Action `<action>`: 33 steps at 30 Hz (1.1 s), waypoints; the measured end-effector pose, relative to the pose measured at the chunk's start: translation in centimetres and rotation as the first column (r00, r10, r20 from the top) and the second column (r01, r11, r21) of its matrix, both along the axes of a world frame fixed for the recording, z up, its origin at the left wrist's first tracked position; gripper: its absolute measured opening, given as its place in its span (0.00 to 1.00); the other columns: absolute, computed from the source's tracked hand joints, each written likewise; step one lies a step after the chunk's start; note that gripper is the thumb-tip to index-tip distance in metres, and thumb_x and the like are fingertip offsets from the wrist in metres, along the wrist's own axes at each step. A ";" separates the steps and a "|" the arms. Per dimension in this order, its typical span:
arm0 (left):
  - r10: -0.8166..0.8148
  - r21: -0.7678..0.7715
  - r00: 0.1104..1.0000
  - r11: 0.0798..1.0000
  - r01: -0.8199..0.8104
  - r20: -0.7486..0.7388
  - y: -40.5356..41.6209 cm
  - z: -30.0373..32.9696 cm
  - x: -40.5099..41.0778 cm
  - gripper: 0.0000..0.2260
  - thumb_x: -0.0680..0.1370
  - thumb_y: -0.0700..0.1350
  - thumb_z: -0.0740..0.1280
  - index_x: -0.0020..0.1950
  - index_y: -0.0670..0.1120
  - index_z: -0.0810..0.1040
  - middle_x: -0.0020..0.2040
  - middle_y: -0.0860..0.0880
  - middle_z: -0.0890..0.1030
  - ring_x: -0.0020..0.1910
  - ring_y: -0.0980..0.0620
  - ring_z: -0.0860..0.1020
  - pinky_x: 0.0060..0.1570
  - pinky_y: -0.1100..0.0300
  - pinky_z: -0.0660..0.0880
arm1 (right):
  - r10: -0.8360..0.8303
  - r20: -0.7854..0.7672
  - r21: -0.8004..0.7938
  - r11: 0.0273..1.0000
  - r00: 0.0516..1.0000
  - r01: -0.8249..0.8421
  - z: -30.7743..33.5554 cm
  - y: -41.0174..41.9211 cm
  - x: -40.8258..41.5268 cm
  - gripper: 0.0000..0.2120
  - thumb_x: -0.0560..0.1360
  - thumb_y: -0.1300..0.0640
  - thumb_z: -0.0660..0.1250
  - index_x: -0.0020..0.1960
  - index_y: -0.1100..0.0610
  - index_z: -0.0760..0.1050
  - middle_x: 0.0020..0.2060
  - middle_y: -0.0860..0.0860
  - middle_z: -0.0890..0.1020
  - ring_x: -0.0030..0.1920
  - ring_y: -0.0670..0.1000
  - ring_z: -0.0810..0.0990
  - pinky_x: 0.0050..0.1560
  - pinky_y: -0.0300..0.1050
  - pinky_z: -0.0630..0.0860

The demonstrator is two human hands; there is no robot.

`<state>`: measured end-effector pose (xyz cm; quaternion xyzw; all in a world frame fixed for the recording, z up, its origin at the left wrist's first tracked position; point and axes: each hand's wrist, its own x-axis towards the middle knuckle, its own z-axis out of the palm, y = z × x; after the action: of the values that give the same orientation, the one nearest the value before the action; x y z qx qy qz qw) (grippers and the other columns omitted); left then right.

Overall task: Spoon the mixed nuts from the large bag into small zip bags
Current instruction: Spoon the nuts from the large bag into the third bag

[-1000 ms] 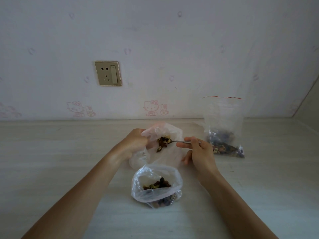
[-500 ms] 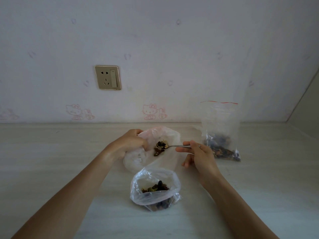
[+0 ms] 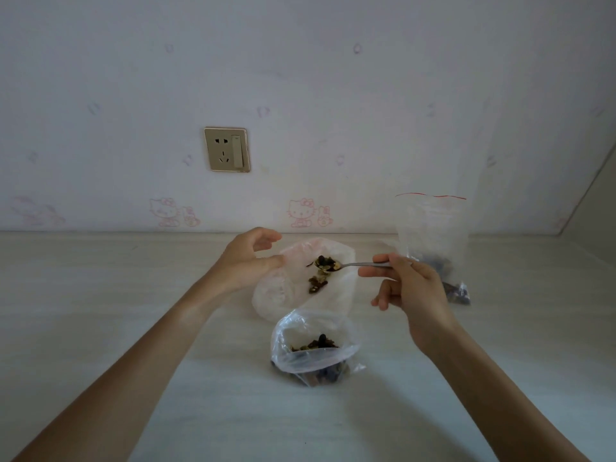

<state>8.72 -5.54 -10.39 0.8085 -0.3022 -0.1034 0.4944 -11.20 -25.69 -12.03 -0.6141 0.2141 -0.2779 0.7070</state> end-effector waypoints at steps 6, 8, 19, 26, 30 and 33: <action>0.019 -0.030 0.954 0.999 -0.011 0.300 2.8 -0.6 -4.7 0.05 0.77 0.49 0.76 0.53 0.53 0.84 0.49 0.61 0.85 0.50 0.66 0.81 0.44 0.75 0.72 | 0.071 0.052 -0.006 0.998 0.996 -0.070 1.1 1.2 -3.4 0.17 0.87 0.56 0.57 0.53 0.65 0.80 0.45 0.62 0.87 0.22 0.53 0.74 0.30 0.48 0.80; -0.002 -0.009 0.951 1.000 0.005 0.308 3.5 -0.8 -6.1 0.01 0.79 0.49 0.74 0.49 0.54 0.85 0.44 0.60 0.85 0.45 0.64 0.82 0.42 0.76 0.71 | 0.104 0.049 -0.008 0.995 0.993 -0.104 1.1 1.7 -4.5 0.17 0.87 0.56 0.57 0.53 0.66 0.80 0.45 0.63 0.87 0.22 0.54 0.74 0.30 0.48 0.80; -0.125 0.101 0.975 0.989 0.108 0.181 4.0 -2.7 -9.3 0.05 0.79 0.49 0.74 0.45 0.53 0.87 0.36 0.60 0.83 0.33 0.62 0.78 0.38 0.66 0.73 | 0.140 -0.103 -0.457 0.873 0.985 -0.172 0.5 3.9 -8.0 0.17 0.85 0.49 0.56 0.52 0.56 0.80 0.43 0.51 0.88 0.27 0.54 0.80 0.37 0.50 0.80; -0.102 -0.049 0.993 0.993 0.104 0.057 4.3 -2.9 -9.2 0.04 0.79 0.47 0.74 0.45 0.51 0.87 0.37 0.54 0.84 0.26 0.56 0.79 0.28 0.71 0.69 | 0.105 -0.209 -0.978 -0.046 0.972 -0.205 2.1 4.4 -10.0 0.20 0.87 0.46 0.52 0.58 0.53 0.80 0.44 0.48 0.84 0.40 0.52 0.82 0.38 0.54 0.79; -0.090 0.028 0.987 0.996 0.087 0.131 4.2 -3.0 -8.8 0.04 0.79 0.48 0.74 0.44 0.52 0.87 0.35 0.59 0.83 0.26 0.62 0.76 0.30 0.73 0.69 | 0.170 -0.124 -0.985 0.099 0.978 -0.142 2.4 4.4 -9.8 0.18 0.86 0.47 0.55 0.57 0.53 0.81 0.45 0.44 0.84 0.40 0.44 0.82 0.40 0.47 0.80; -0.044 0.079 0.979 0.996 0.028 0.201 3.9 -2.6 -8.4 0.05 0.78 0.54 0.74 0.43 0.56 0.87 0.37 0.61 0.84 0.32 0.62 0.79 0.34 0.73 0.70 | 0.160 -0.049 -0.905 0.410 0.986 -0.112 2.3 3.9 -8.9 0.15 0.86 0.48 0.55 0.53 0.49 0.80 0.40 0.36 0.83 0.34 0.45 0.81 0.37 0.36 0.76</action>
<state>0.32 -1.62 -12.99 0.8274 -0.3613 -0.0408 0.4280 -20.12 -21.82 -9.75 -0.9061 -0.0349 -0.3049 0.2911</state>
